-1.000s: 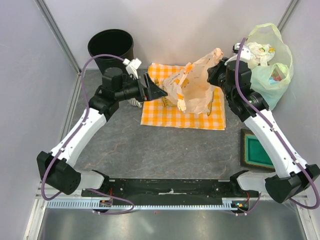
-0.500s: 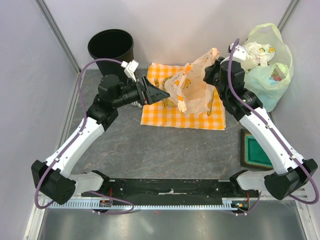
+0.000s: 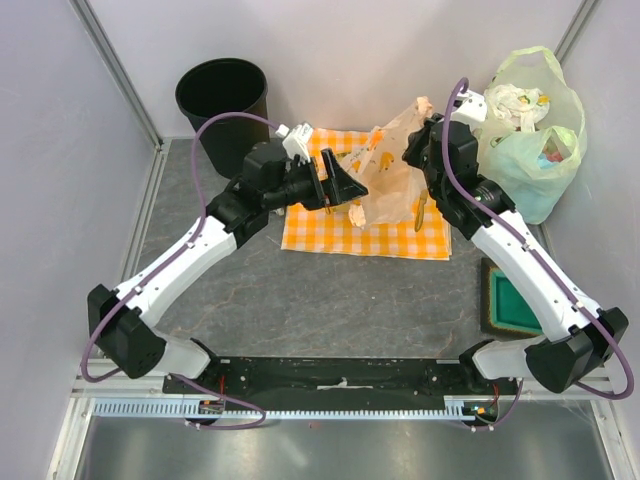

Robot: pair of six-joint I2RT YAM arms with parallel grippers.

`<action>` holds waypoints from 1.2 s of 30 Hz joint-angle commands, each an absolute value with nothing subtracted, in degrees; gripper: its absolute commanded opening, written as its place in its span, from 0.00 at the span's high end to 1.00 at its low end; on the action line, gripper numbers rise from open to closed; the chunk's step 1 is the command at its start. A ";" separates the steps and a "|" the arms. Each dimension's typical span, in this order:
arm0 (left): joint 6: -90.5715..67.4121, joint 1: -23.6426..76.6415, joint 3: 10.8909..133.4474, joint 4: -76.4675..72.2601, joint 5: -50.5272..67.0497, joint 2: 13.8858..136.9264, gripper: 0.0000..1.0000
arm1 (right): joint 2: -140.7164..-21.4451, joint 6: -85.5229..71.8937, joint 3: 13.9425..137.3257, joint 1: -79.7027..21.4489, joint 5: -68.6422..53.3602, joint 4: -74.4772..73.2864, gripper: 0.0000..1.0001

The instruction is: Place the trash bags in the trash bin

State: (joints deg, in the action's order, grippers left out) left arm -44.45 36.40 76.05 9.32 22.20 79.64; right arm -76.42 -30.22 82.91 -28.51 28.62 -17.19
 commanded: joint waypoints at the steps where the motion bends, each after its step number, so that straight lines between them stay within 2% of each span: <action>1: -40.97 36.65 78.57 18.63 10.73 82.79 0.03 | -75.94 -29.45 84.46 -28.74 30.06 -14.50 1.00; 4: -39.21 36.56 79.19 19.68 8.61 83.67 0.15 | -74.89 -29.01 83.41 -28.74 29.27 -14.76 1.00; 5: -38.85 36.56 79.54 20.21 8.44 84.45 0.23 | -74.53 -28.83 82.71 -28.74 29.09 -14.59 1.00; 6: -38.50 36.56 80.15 21.00 8.35 84.81 0.27 | -73.92 -28.57 82.36 -28.83 29.09 -14.68 1.00; 8: -38.06 36.30 79.89 22.06 9.31 85.08 0.30 | -73.30 -27.60 81.48 -28.74 29.36 -14.76 1.00; 11: -37.53 35.77 78.41 22.15 12.73 84.64 0.29 | -72.16 -26.90 80.34 -28.48 28.31 -14.68 1.00; 13: -38.40 34.37 75.42 20.58 17.82 83.68 0.36 | -71.02 -25.49 79.63 -28.30 27.25 -14.68 1.00; 15: -38.41 32.53 71.66 17.59 20.46 82.45 0.54 | -69.79 -24.61 78.05 -27.78 25.41 -15.29 1.00; 16: -38.41 31.91 70.33 16.27 21.44 82.18 0.59 | -69.44 -24.52 77.35 -27.51 24.70 -15.73 1.00; 17: -38.41 31.47 68.92 13.04 22.84 81.74 0.70 | -69.09 -24.52 76.30 -26.99 23.74 -17.04 1.00; 19: -37.54 30.67 66.97 12.22 24.08 81.13 0.83 | -68.21 -24.17 75.15 -26.72 21.37 -18.54 1.00; 20: -36.66 30.59 66.80 12.22 24.17 81.12 0.93 | -67.94 -23.56 74.19 -26.54 20.05 -19.59 1.00; 21: -35.52 30.32 66.88 12.39 24.52 81.12 0.98 | -67.59 -22.77 73.92 -26.46 17.69 -20.21 0.92; 22: -33.77 30.24 67.06 12.39 24.61 81.04 0.98 | -67.59 -19.98 73.74 -26.46 16.19 -20.82 0.80; 23: -32.88 30.15 67.23 12.13 25.04 80.86 0.98 | -67.59 -18.47 73.83 -26.28 14.52 -22.05 0.66; 24: -31.91 30.15 67.85 11.95 26.53 80.77 0.98 | -67.41 -17.15 73.92 -26.11 13.20 -22.58 0.45; 26: -29.63 30.15 68.64 11.69 27.94 80.51 0.98 | -67.15 -13.39 73.65 -25.93 11.08 -23.11 0.33; 28: -28.48 30.15 69.52 11.78 28.74 80.25 0.98 | -67.24 -10.91 73.74 -25.93 10.90 -23.55 0.29; 29: -28.13 30.15 69.70 11.95 28.91 79.81 0.98 | -67.41 -8.03 74.09 -25.93 11.25 -24.42 0.31; 30: -27.34 30.15 69.78 11.95 29.00 79.46 0.98 | -67.76 -6.69 74.18 -25.93 11.60 -24.87 0.40; 32: -26.37 30.15 69.96 12.65 29.18 78.67 0.98 | -68.11 -4.23 75.05 -25.75 15.79 -26.71 0.47; 34: -25.23 30.15 70.14 13.79 28.48 78.22 0.98 | -67.85 -3.17 76.02 -25.58 17.13 -27.42 0.31; 36: -24.70 30.15 70.31 15.29 27.86 77.78 0.98 | -66.89 -2.29 76.99 -25.31 16.88 -27.60 0.20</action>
State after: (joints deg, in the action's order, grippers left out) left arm -29.50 30.13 67.61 14.74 27.18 80.79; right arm -68.58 -7.51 73.95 -25.89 14.70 -26.15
